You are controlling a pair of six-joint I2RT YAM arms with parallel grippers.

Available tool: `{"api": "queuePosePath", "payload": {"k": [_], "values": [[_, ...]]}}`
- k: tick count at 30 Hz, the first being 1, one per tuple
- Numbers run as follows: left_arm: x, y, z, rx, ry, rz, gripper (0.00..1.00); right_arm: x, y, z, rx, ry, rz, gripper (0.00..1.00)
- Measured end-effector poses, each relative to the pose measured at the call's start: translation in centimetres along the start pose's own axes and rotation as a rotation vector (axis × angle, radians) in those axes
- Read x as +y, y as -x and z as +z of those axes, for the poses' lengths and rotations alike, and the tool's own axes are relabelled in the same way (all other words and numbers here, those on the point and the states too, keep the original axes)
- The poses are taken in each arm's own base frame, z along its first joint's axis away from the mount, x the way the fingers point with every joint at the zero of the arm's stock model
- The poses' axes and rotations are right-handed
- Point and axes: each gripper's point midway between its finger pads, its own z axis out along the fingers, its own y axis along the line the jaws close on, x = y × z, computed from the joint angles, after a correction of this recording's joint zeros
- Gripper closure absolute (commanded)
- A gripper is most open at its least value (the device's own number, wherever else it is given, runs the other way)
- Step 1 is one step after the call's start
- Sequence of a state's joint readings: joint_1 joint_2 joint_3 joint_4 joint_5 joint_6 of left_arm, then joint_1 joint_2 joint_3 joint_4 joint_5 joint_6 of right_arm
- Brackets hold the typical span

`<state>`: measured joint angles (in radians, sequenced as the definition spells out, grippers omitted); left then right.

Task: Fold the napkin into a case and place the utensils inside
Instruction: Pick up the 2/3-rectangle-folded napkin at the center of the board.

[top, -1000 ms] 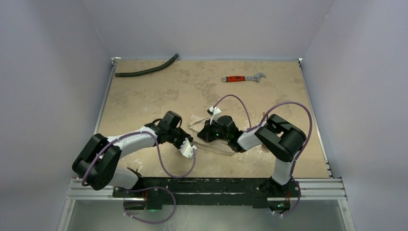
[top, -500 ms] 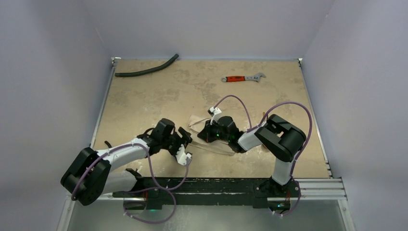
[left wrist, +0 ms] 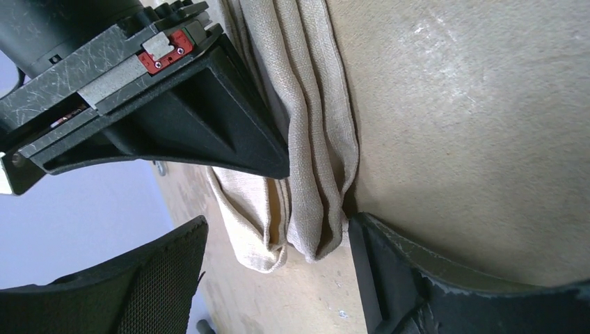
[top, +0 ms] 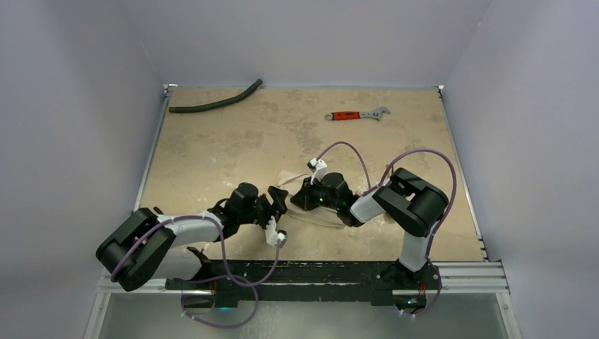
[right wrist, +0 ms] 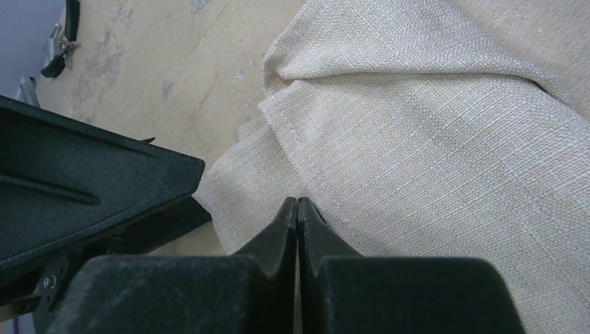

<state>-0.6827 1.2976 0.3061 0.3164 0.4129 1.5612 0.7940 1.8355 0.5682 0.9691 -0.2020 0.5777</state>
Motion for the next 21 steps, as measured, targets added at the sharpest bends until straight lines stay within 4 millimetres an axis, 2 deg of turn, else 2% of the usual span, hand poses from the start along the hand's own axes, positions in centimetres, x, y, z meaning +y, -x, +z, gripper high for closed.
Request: {"api": "queuePosePath", "payload": {"k": [8, 10, 13, 16, 18, 21], "values": [[0.5, -0.4, 0.1, 0.049, 0.049, -0.027, 0.29, 0.0, -0.1, 0.1, -0.009, 0.009, 0.004, 1.0], [0.4, -0.5, 0.0, 0.061, 0.051, -0.059, 0.37, 0.0, -0.1, 0.0, -0.01, 0.009, 0.004, 1.0], [-0.2, -0.5, -0.3, 0.068, 0.034, -0.108, 0.57, 0.0, -0.1, 0.0, -0.012, 0.012, 0.004, 1.0], [-1.5, -0.3, -0.3, 0.066, -0.007, -0.162, 0.72, 0.0, -0.1, 0.1, -0.016, 0.016, 0.005, 1.0], [-2.0, -0.3, -0.1, 0.066, -0.033, -0.182, 0.76, 0.0, -0.1, 0.0, -0.019, 0.018, 0.004, 1.0], [-1.8, -0.5, 0.6, 0.069, -0.059, -0.205, 0.78, 0.1, -0.1, 0.0, -0.02, 0.019, 0.003, 1.0]]}}
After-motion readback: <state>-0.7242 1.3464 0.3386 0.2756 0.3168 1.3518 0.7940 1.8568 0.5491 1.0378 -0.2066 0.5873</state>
